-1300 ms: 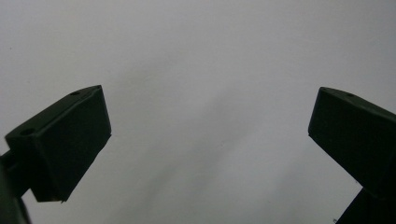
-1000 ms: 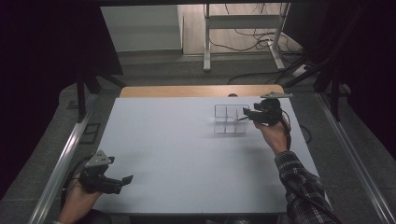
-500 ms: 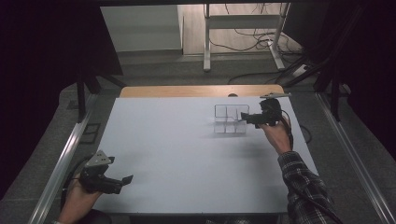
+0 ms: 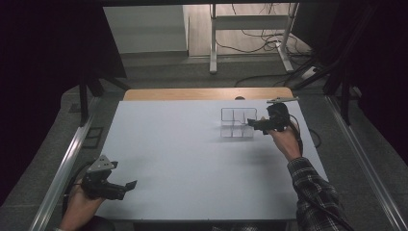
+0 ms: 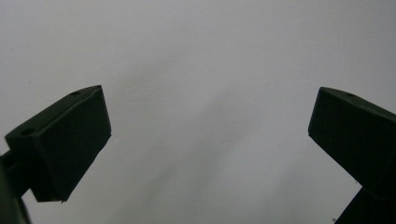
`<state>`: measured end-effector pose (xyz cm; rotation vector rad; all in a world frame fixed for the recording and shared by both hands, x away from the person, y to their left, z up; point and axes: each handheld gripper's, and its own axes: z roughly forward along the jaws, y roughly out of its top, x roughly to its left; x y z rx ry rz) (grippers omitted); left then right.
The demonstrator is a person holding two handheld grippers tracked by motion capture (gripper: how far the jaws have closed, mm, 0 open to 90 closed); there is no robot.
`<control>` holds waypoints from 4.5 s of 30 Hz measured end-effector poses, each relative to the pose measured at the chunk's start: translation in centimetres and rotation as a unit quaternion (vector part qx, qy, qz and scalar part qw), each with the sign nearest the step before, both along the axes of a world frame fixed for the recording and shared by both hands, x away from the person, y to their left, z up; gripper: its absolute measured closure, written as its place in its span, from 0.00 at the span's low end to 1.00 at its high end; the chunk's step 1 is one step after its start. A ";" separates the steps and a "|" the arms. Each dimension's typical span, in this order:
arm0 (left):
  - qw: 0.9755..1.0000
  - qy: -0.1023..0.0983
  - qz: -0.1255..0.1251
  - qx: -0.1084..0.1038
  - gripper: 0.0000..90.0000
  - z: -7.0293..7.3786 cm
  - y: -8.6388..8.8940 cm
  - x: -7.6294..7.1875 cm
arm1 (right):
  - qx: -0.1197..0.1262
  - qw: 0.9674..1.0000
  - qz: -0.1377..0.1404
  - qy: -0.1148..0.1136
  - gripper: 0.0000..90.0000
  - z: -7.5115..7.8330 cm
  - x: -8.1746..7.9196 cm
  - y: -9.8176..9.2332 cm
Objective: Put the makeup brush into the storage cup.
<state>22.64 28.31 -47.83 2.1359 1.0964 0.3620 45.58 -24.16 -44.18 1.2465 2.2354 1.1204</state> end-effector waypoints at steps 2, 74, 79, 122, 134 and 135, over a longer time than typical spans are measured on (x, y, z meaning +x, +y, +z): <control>1.000 0.001 0.001 0.000 0.00 0.0 0.0 0.0 | -0.001 1.000 0.001 0.000 0.00 0.0 -0.1 0.0; 1.000 0.006 0.002 -0.015 0.00 0.0 0.3 0.0 | -0.052 0.998 0.036 0.024 0.00 0.0 -7.1 -1.8; 1.000 0.007 -0.001 -0.014 0.00 0.0 0.2 0.0 | -0.054 0.997 0.040 0.022 0.00 0.1 -7.7 -1.7; 1.000 0.008 0.007 -0.019 0.00 0.1 0.4 0.0 | -0.081 0.995 0.044 0.029 0.00 -0.1 -12.0 -3.3; 1.000 0.008 0.009 -0.021 0.00 0.0 0.5 0.1 | -0.088 0.995 0.045 0.032 0.00 -0.2 -13.2 -4.0; 1.000 0.008 0.009 -0.021 0.00 0.0 0.5 0.1 | -0.089 0.994 0.045 0.034 0.00 -0.2 -13.3 -4.1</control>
